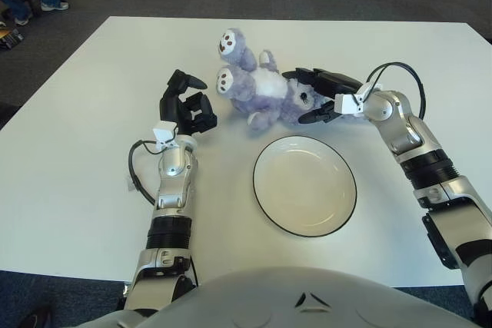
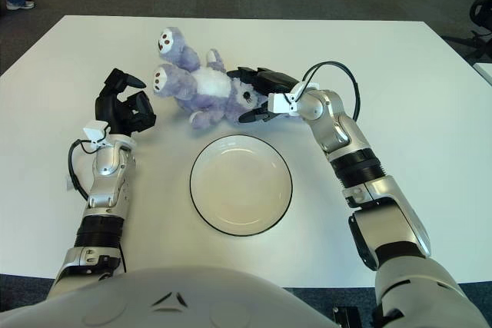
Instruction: Put the doll into the plate.
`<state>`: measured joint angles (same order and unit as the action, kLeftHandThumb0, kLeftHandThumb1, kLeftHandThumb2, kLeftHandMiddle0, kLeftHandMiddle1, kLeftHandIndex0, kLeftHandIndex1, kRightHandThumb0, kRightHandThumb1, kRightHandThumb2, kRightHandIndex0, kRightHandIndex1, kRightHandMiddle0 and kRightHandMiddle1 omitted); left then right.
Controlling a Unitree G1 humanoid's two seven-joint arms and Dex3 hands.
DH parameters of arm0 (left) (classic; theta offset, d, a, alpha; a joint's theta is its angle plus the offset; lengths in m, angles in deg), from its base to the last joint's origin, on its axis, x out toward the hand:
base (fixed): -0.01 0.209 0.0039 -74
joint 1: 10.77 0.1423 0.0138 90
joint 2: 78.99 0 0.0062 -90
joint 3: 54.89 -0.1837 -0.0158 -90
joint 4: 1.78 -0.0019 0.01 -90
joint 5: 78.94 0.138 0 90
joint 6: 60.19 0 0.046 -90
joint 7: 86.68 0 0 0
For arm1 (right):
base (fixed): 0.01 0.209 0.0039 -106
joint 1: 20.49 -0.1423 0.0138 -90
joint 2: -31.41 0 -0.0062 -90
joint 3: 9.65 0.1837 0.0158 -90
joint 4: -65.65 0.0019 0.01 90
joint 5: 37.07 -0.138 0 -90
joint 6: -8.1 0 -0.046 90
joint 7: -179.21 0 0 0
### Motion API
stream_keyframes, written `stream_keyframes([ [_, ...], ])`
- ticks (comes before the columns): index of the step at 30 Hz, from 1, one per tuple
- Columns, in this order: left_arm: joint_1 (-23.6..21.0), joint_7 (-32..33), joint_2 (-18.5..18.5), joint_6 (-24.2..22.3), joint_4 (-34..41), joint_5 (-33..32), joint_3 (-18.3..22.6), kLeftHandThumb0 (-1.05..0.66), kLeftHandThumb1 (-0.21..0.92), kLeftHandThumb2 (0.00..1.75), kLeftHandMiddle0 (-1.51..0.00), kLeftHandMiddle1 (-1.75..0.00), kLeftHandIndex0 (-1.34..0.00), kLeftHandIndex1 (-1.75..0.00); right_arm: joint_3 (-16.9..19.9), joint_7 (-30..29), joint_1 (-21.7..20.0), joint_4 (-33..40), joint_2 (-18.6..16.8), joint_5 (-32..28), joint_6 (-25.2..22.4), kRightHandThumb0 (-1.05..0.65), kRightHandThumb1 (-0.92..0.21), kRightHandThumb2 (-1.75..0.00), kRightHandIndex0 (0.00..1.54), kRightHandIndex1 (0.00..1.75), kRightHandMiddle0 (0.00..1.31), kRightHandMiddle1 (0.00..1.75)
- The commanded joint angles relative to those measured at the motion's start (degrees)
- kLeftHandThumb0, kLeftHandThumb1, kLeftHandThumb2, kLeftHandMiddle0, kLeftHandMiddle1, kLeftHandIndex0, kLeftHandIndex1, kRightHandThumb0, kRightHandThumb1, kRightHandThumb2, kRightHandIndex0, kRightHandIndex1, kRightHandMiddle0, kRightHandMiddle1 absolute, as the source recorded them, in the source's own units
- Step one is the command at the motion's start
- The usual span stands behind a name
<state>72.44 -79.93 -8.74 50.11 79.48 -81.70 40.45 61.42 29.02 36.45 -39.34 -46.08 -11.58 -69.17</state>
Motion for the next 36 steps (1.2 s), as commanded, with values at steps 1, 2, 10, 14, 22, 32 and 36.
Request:
stream_keyframes([
  [1, 3.5, 0.1, -1.6, 1.0, -2.6, -0.2, -0.2, -0.45, 0.39, 1.22, -1.28, -1.75, -0.55, -1.75, -0.4, 0.2, -1.1, -1.5, 0.1, 0.2, 0.9, -1.03, -0.92, -0.39, 0.00, 0.81, 0.00, 0.38],
  [2, 3.5, 0.2, -1.6, 1.1, -2.6, -0.2, -0.2, -0.45, 0.39, 1.22, -1.28, -1.75, -0.55, -1.75, -0.4, 0.2, -1.2, -1.7, 0.1, 0.2, 1.1, -1.03, -0.92, -0.39, 0.00, 0.80, 0.00, 0.39],
  [10, 3.5, 0.1, -1.7, 2.0, -2.9, -0.2, -0.2, -0.45, 0.38, 1.23, -1.29, -1.75, -0.55, -1.75, -1.3, 0.6, -1.1, -1.5, 0.1, 2.1, -0.6, -1.01, -0.92, -0.34, 0.00, 0.58, 0.00, 0.43],
  [14, 3.6, 0.0, -1.7, 2.0, -2.8, -0.3, -0.2, -0.46, 0.38, 1.23, -1.29, -1.75, -0.56, -1.75, -1.7, 0.5, -0.7, -0.6, 0.0, 2.9, -1.8, -1.01, -0.92, -0.35, 0.00, 0.47, 0.00, 0.38],
  [22, 3.6, -0.1, -1.9, 3.0, -3.3, -0.6, -0.1, -0.45, 0.40, 1.21, -1.28, -1.75, -0.54, -1.75, -3.3, -0.9, 0.4, -0.1, -0.5, 5.5, -3.1, -1.04, -0.92, -0.45, 0.04, 0.43, 0.00, 0.30],
  [32, 3.8, 0.6, -2.1, 3.2, -3.2, -0.3, 0.1, -0.45, 0.40, 1.20, -1.28, -1.75, -0.54, -1.75, -8.7, -10.0, -1.0, -12.5, -3.4, 12.9, -2.5, -1.04, -0.92, -0.44, 0.02, 0.69, 0.00, 0.04],
  [36, 4.0, 0.7, -2.3, 3.3, -3.1, -0.3, 0.1, -0.45, 0.40, 1.21, -1.29, -1.75, -0.54, -1.75, -9.5, -11.4, -1.9, -15.1, -4.1, 13.5, -2.3, -1.02, -0.92, -0.42, 0.00, 0.71, 0.00, 0.01],
])
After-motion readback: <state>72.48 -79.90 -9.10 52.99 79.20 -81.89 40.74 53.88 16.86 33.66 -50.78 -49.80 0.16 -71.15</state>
